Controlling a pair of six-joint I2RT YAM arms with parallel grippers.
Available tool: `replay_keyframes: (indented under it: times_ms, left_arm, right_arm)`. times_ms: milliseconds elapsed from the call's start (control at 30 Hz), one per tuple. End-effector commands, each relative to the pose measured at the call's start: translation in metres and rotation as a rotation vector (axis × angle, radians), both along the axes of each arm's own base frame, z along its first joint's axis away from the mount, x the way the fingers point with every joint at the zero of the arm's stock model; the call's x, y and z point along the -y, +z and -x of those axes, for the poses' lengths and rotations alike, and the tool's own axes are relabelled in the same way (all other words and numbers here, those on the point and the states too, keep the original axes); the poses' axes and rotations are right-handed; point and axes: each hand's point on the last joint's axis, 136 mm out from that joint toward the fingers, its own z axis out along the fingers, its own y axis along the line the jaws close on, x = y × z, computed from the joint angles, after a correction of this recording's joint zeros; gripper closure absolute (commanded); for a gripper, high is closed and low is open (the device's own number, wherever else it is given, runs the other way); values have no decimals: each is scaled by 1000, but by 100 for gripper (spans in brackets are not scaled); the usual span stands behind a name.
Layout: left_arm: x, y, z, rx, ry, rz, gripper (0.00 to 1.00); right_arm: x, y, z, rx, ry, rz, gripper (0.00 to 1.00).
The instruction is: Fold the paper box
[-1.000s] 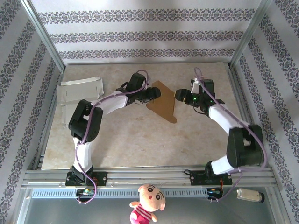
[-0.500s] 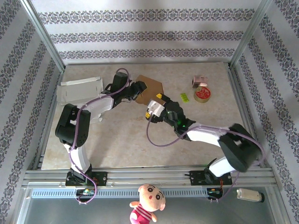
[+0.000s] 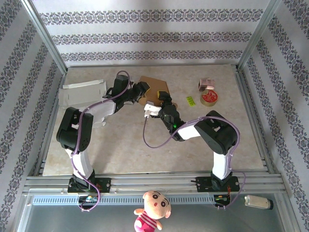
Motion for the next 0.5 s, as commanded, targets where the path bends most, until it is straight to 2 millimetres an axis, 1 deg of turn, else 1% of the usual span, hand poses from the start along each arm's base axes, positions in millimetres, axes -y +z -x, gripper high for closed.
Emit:
replay_keyframes:
  times_ms: [0, 100, 167, 200, 233, 300, 400, 467]
  left_arm:
    - [11, 28, 2, 50, -44, 105, 58]
    - [9, 36, 3, 72, -37, 106, 54]
    - [7, 42, 4, 93, -33, 97, 45]
    - [7, 48, 5, 109, -34, 92, 39]
    - [6, 53, 6, 126, -37, 87, 34]
    - [1, 65, 8, 167, -36, 66, 26]
    - [-16, 83, 13, 235, 2, -25, 19]
    - [-34, 100, 17, 303, 36, -115, 16]
  right_arm:
    - [11, 15, -4, 68, -33, -10, 29]
    - [10, 14, 8, 51, 18, -12, 40]
    - [10, 12, 18, 29, 51, -17, 48]
    - [10, 12, 24, 11, 70, -25, 51]
    - [10, 10, 31, -18, 97, -27, 53]
    - [8, 8, 46, -70, 156, -29, 58]
    - [10, 7, 65, -171, 202, -40, 61]
    - [12, 11, 76, -234, 231, -33, 61]
